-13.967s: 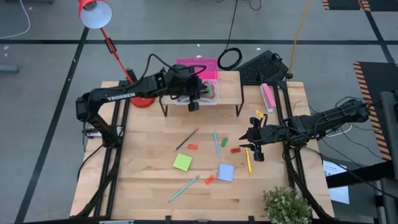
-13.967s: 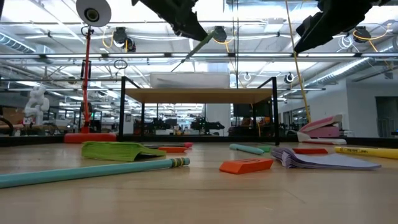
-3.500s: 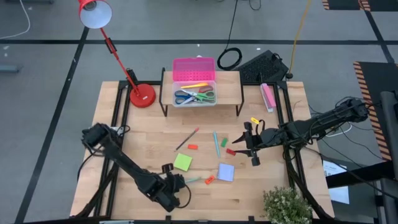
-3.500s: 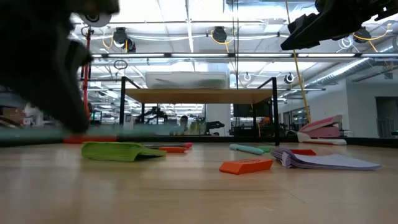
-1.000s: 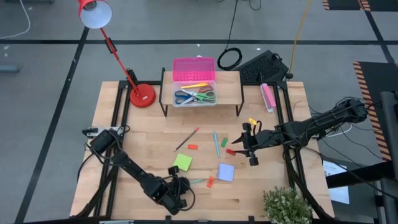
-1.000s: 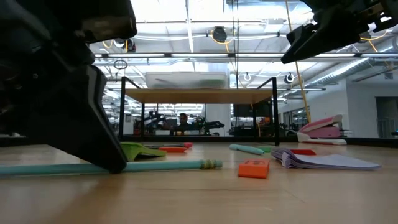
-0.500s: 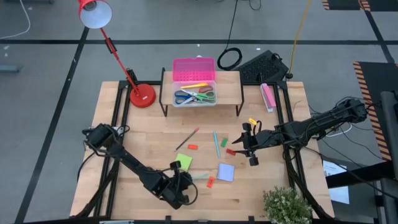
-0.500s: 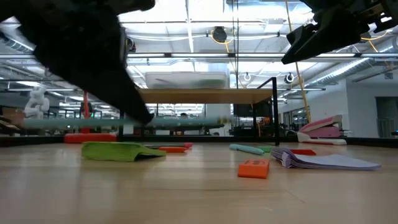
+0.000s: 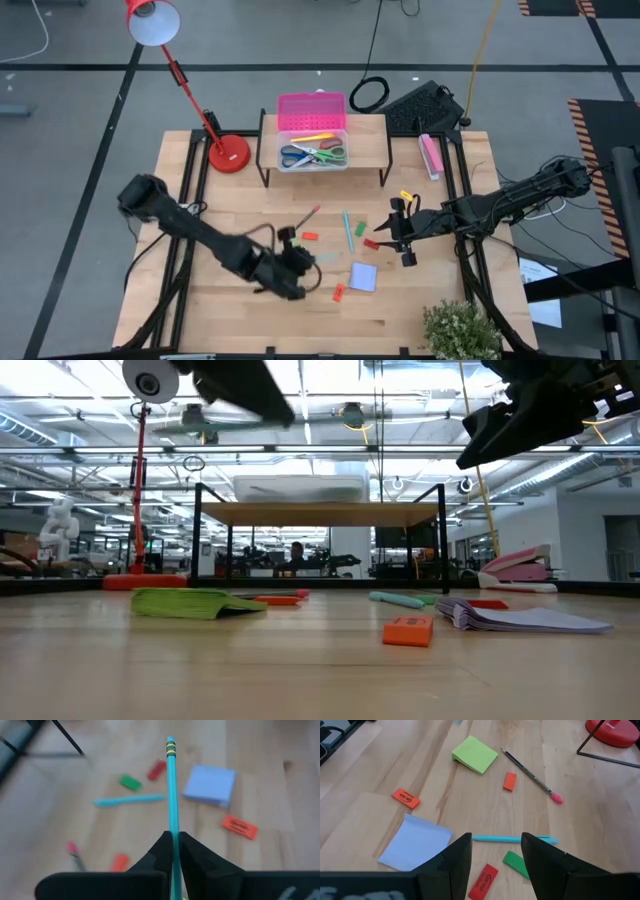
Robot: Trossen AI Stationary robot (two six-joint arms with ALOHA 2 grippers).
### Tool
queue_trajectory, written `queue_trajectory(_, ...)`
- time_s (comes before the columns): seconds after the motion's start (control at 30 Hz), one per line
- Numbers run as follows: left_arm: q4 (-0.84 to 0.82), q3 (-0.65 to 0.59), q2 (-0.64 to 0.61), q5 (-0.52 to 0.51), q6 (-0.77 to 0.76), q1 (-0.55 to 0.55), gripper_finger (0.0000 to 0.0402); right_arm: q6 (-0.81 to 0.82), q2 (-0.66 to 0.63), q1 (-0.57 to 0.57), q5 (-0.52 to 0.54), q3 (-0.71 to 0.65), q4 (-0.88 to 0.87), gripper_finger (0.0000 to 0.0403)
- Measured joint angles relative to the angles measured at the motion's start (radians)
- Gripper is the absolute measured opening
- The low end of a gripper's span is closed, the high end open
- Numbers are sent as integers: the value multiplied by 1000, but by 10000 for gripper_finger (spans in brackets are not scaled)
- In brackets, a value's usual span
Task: Pack school essentials
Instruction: Put the light blue pencil into the pink supply box on the shelf
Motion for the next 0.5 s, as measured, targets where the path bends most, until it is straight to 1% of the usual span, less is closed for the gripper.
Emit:
queue_trajectory(0.13, -9, 1, -86, -1, 170, 81, 26, 1, 0, 0, 0, 0, -7, 164)
queue_trajectory(0.3, -5, 1, -161, 0, 350, 214, 26, 9, 0, 0, 0, 0, -12, 164)
queue_trajectory(0.4, 20, 1, -188, 39, 451, 304, 26, 10, 0, 1, 0, 0, -13, 164)
queue_trajectory(0.5, 41, 2, -207, 106, 542, 400, 26, 10, 0, 1, 0, 0, -13, 164)
